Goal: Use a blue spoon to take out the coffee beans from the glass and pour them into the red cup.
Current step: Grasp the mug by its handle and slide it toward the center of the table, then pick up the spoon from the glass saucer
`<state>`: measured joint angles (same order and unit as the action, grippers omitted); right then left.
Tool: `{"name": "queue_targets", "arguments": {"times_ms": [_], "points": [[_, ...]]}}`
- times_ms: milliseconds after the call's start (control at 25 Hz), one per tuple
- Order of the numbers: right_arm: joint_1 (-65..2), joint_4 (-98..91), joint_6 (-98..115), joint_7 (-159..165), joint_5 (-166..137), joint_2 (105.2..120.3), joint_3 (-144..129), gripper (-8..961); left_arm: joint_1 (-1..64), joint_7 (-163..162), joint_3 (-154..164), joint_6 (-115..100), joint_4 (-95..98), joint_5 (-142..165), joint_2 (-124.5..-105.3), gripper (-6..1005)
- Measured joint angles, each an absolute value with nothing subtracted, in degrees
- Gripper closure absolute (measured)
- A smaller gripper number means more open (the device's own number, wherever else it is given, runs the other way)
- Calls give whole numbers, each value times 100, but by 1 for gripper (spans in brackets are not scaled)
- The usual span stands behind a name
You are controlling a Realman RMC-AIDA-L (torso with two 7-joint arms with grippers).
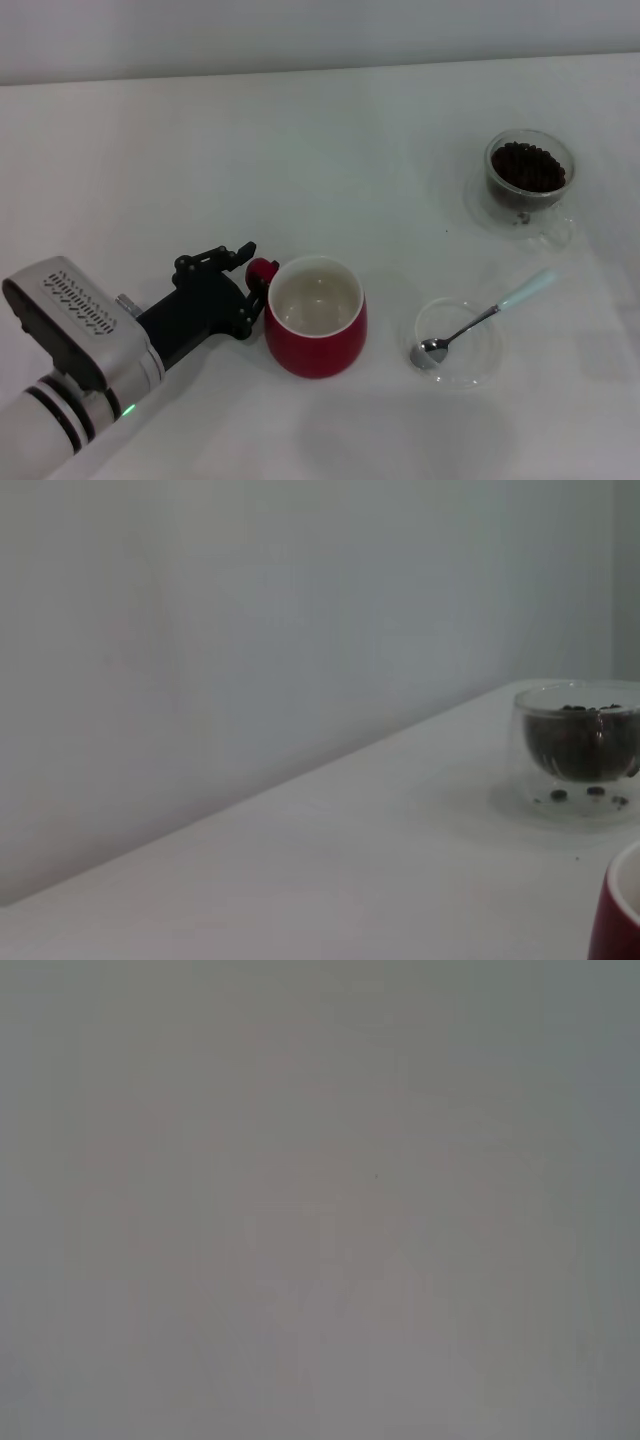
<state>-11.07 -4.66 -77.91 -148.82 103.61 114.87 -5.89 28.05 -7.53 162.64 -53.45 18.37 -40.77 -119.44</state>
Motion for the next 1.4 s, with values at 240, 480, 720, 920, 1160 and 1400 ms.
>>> {"name": "queue_targets", "arguments": {"times_ms": [240, 480, 720, 920, 1160, 1400], "points": [[-1116, -466, -7786, -14890, 10372, 11487, -589, 521, 2684, -698, 16267, -5589, 1796, -4069, -11941, 697], [-1113, -466, -7782, -14888, 10378, 11487, -589, 521, 2485, -681, 16289, -5810, 1755, -4063, -11923, 484], [-1097, -466, -7782, -14881, 10380, 11487, -589, 521, 2278, -676, 16292, -5898, 1694, -3997, -11917, 449], [-1070, -465, -7810, -14868, 10371, 11487, -595, 521, 2029, -566, 16258, -6168, 1639, -3937, -11918, 403], [-1009, -450, -7922, -14611, 10283, 11486, -645, 521, 1624, -330, 16120, -6764, 1451, -4020, -11911, 403], [-911, -724, -7970, -13178, 9720, 11459, -669, 520, 1188, -325, 15316, -7624, 1128, -4069, -11905, 403]]}}
